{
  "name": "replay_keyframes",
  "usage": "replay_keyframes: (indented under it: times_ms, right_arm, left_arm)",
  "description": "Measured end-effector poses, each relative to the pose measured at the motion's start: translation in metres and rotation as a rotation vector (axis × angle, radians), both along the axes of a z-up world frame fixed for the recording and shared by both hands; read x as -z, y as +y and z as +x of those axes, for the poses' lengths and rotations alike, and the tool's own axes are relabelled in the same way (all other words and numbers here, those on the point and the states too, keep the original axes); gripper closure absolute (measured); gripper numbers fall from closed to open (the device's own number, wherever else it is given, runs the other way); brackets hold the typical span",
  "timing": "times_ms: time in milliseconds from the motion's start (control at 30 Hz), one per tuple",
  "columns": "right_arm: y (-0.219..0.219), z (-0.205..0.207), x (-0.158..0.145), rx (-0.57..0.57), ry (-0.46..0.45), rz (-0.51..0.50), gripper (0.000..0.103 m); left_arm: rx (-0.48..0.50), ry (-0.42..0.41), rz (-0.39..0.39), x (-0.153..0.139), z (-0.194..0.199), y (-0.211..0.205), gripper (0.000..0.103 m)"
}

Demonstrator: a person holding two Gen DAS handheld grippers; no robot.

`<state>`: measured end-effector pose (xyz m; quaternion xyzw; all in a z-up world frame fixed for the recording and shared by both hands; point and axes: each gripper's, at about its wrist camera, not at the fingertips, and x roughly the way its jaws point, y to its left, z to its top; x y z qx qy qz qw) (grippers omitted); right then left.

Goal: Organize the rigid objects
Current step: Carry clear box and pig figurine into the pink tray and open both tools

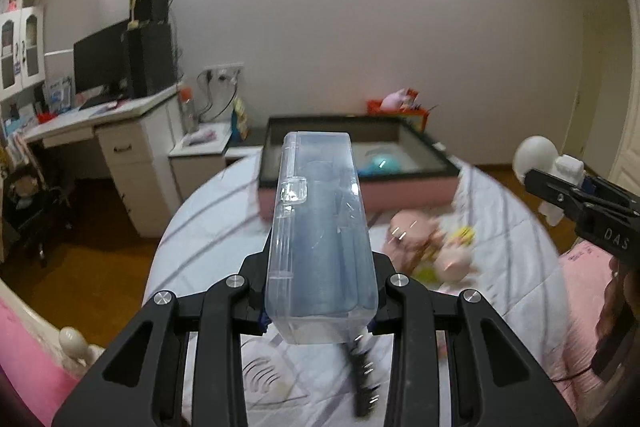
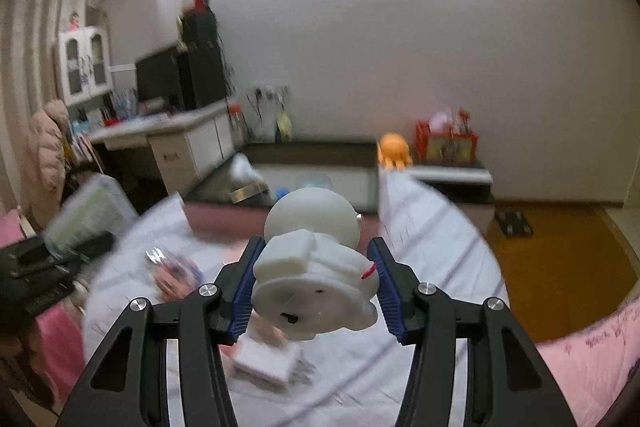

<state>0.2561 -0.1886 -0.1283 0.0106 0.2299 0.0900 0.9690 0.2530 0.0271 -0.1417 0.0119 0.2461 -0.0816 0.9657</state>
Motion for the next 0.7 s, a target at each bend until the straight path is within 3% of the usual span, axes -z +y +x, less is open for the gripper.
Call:
replay_keyframes:
  times_ms: [200,367,700]
  right_arm:
    - [0.023,-0.013,-0.033,-0.010,-0.123,-0.003,0.049]
    - [0.036,-0.009,-0.047,-0.008,-0.171,-0.014,0.049]
    - [0.043,0.010,-0.054,-0.028,-0.194,-0.018,0.049]
  left_arm:
    - [-0.004,-0.130,0.002,-0.040,-0.007,-0.017,0.070]
    - [-0.013,-0.217,0.027,-0.056,-0.014,-0.026,0.070]
    - [-0.024,-0.249,0.041,-0.063,0.008,-0.031,0.070]
